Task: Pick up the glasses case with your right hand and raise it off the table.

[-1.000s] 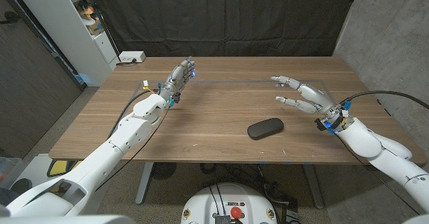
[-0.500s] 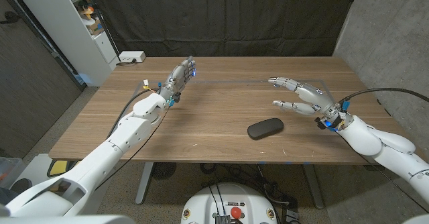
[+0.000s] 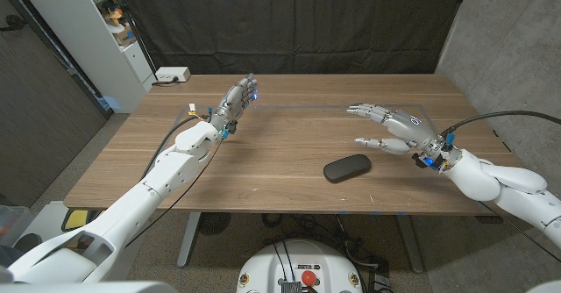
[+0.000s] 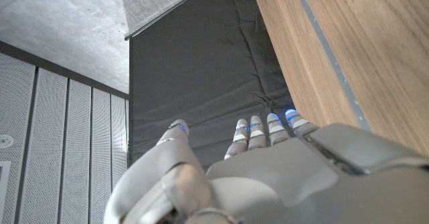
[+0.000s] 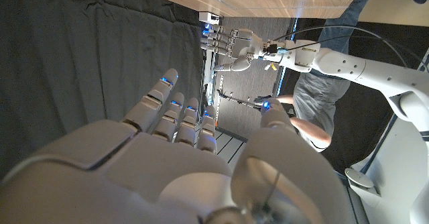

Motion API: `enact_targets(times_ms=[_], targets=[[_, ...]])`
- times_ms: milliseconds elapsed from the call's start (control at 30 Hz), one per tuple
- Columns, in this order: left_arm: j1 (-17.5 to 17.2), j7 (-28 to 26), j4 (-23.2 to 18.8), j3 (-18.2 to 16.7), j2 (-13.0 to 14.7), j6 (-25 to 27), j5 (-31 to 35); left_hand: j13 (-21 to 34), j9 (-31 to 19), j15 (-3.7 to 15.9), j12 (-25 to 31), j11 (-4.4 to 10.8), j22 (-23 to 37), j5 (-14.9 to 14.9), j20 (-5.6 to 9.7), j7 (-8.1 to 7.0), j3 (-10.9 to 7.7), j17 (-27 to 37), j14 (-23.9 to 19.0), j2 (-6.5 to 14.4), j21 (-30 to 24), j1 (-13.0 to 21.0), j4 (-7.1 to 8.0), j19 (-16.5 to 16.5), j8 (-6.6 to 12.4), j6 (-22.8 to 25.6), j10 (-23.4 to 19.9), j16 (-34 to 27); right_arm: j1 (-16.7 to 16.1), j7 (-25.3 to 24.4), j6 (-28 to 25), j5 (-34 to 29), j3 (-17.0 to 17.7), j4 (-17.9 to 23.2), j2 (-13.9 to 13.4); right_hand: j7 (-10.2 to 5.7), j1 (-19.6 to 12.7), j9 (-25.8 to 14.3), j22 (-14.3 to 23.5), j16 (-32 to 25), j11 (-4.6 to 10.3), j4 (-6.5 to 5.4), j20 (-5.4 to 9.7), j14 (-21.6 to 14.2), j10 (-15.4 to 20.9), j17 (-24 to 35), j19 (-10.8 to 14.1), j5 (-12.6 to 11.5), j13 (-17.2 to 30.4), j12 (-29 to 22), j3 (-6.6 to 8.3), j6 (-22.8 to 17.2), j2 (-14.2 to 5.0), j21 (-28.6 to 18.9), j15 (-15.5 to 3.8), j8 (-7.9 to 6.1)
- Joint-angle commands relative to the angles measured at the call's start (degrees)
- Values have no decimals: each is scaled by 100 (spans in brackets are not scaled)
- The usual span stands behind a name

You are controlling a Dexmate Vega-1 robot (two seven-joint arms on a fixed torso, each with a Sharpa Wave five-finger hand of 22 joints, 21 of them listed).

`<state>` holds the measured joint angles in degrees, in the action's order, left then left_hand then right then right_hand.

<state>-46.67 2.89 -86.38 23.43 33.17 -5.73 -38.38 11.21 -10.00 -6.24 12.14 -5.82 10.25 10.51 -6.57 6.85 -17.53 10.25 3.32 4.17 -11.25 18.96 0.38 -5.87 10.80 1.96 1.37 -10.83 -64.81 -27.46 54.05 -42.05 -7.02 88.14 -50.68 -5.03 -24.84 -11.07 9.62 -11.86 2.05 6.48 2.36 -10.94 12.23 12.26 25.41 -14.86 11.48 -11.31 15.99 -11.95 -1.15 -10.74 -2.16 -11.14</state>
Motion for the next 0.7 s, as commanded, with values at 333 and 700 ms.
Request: enact_targets(times_ms=[333, 700], targets=[[38, 35, 69, 31, -73, -72, 15, 8, -21, 0, 12, -7, 18, 4, -56, 19, 1, 22, -55, 66, -15, -2, -53, -15, -3, 49, -25, -9, 169, -606, -533, -409, -558, 270, -700, 3, -95, -10, 8, -2, -8, 56, -12, 48, -29, 2, -41, -56, 11, 3, 28, 3, -9, 16, -125, -10], [54, 63, 73, 45, -83, -68, 11, 8, -21, -2, 11, -12, 18, 3, -57, 23, 3, 23, -54, 69, -16, -6, -59, -17, -2, 56, -26, -7, 296, -675, -790, -440, -838, 390, -918, 7, -124, -10, 8, -3, -8, 78, -31, 50, -33, 2, -63, -70, 12, 2, 43, 21, -7, 20, -113, -7]])
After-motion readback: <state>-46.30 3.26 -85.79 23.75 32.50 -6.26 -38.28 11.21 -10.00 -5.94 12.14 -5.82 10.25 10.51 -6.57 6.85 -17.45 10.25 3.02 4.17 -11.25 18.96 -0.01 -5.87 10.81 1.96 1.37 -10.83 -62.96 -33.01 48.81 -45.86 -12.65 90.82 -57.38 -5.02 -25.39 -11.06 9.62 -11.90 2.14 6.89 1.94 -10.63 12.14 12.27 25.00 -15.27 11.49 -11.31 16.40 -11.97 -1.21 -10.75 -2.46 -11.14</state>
